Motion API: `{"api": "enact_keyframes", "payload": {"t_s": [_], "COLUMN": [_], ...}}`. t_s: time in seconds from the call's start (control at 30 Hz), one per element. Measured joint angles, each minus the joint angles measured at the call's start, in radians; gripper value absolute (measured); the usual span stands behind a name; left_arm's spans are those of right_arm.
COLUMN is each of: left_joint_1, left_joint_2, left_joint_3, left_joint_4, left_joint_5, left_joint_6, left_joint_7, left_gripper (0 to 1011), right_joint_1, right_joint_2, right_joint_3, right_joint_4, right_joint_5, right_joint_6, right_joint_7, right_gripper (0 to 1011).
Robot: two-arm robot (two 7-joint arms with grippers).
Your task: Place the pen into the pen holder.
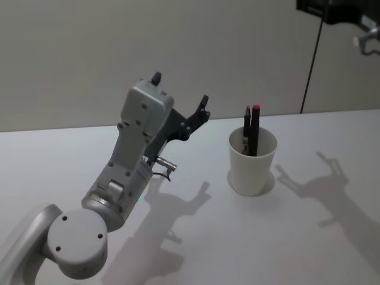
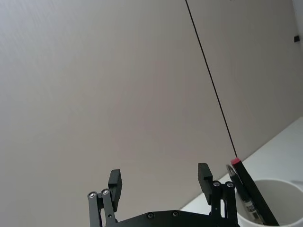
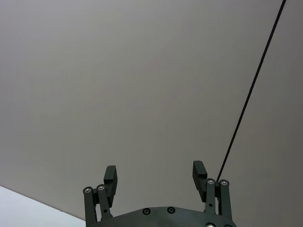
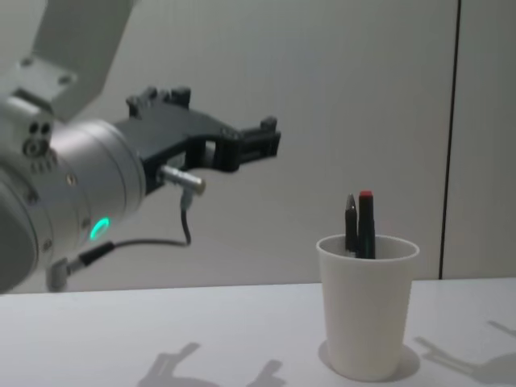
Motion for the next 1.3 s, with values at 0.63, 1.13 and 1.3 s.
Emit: {"api": "enact_keyframes", "payload": {"t_s": [0.63, 1.13, 1.3], "left_joint_1": [-0.089, -0.092, -0.092], "left_joint_2": [0.080, 0.082, 0.082], "left_joint_3": [0.054, 0.055, 0.055], "left_joint_4": [0.176, 0.180, 0.180], "left_joint_5": [-0.192, -0.197, -0.197], "left_joint_6": [-0.041, -0.042, -0.042], "left_joint_7": [-0.036, -0.037, -0.037], "left_gripper": [1001, 1001, 1001], "right_joint_1": [-0.180, -0.329, -0.373], "right_joint_2": [-0.041, -0.074, -0.084], "right_joint_3": [0.017, 0.029, 0.033], "right_joint_4": [0.095, 0.173, 0.195], "right_joint_5": [-0.047, -0.086, -0.098], "right_joint_6": [-0.226, -0.412, -0.468], "right_joint_7": [0.024, 0.044, 0.050], "right_gripper": [1001, 1002, 1001]}}
